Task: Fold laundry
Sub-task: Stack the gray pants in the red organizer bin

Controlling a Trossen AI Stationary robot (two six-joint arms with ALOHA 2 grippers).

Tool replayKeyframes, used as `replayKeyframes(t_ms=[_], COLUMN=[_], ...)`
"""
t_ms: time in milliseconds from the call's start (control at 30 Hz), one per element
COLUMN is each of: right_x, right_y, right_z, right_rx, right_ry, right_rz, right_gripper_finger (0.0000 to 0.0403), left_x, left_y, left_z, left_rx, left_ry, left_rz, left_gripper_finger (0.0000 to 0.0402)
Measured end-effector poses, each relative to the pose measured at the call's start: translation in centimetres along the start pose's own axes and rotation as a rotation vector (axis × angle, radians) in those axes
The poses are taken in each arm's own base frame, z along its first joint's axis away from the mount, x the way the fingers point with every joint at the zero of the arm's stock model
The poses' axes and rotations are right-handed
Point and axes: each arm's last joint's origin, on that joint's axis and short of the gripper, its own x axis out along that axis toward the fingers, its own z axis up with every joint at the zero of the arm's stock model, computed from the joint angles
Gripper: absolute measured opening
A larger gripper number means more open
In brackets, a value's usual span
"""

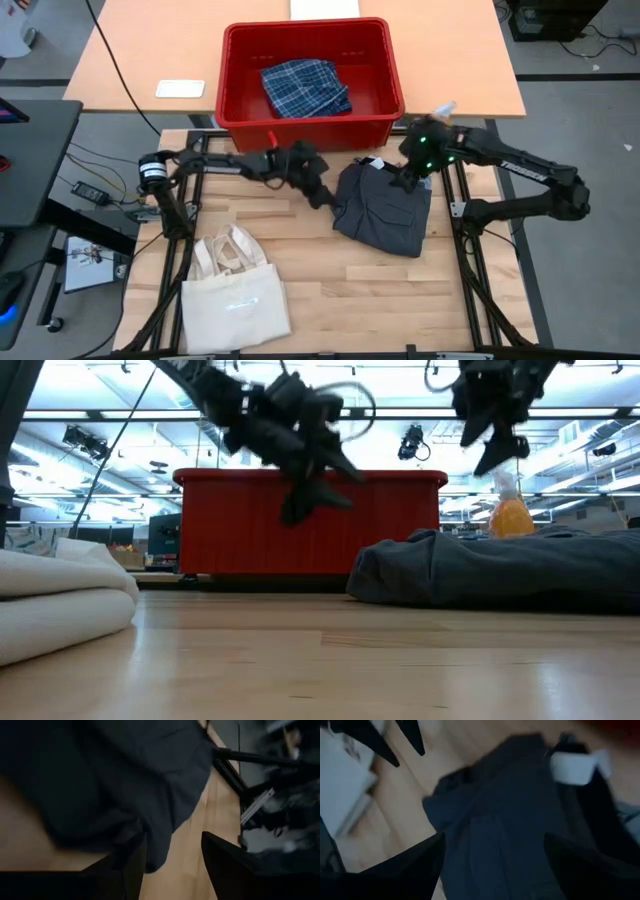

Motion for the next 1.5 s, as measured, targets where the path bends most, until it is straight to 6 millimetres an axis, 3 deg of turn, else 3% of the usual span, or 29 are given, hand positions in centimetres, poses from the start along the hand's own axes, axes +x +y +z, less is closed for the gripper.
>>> replayKeyframes(t_ms=[100,267,467,600,900,1000,1267,1500], right_x=[2.6,5.9,5.6,5.4,5.6,5.6,5.8,5.7], right_y=[-0.3,-0.5,1.6,2.7,5.6,6.4,7.0,7.5], right_z=[-0.6,-1.9,-3.2,-4.0,-6.2,-7.0,-8.1,-8.7], right_rx=[0.003,0.106,0.138,0.186,0.217,0.202,0.209,0.212], right_ry=[0.064,0.175,0.157,0.151,0.183,0.177,0.175,0.167], right_rz=[-0.006,-0.034,-0.171,-0.162,-0.132,-0.148,-0.161,-0.164], right_gripper_finger=[0.0345,0.0345,0.0345,0.0345,0.0345,0.0345,0.0345,0.0345], left_x=[1.2,2.2,3.8,4.7,6.1,6.3,7.0,7.0], left_y=[1.0,0.8,-2.4,-4.3,-3.7,-4.3,-6.3,-6.9], left_z=[-2.0,-4.3,-7.1,-8.8,-10.0,-9.9,-12.1,-12.8], left_rx=[-0.132,-0.282,-0.260,-0.252,-0.313,-0.120,0.654,0.816], left_ry=[0.000,0.014,0.096,0.064,-0.080,-0.080,0.005,-0.062], left_rz=[-0.017,-0.024,-0.048,0.016,0.201,0.172,0.209,0.425], left_gripper_finger=[0.0192,0.0192,0.0192,0.0192,0.0202,0.0218,0.0238,0.0230])
